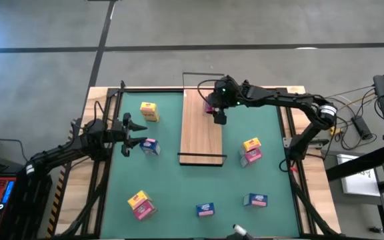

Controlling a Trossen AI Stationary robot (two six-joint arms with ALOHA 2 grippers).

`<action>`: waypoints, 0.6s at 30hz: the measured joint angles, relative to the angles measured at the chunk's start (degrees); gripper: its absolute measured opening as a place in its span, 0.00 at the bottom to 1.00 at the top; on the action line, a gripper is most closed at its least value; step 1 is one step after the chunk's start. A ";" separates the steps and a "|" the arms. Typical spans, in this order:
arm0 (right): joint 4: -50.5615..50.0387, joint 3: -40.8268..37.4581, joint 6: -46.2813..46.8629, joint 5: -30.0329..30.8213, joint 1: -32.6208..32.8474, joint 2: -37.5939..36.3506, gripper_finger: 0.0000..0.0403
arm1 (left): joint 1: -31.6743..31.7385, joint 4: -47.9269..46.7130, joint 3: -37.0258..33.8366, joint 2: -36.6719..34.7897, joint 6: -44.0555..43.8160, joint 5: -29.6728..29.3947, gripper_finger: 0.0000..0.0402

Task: Stack cereal on shelf
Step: Put the top right pink cereal box on the shelf

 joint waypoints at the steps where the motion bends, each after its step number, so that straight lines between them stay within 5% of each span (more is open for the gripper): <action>1: -0.25 0.63 -0.02 -0.09 -0.25 0.62 0.72 | 0.02 0.00 0.02 0.02 0.00 0.00 0.51; 18: -1.30 7.83 -0.02 -4.26 -2.92 7.38 0.79 | 0.02 0.00 0.02 0.04 0.00 0.00 0.51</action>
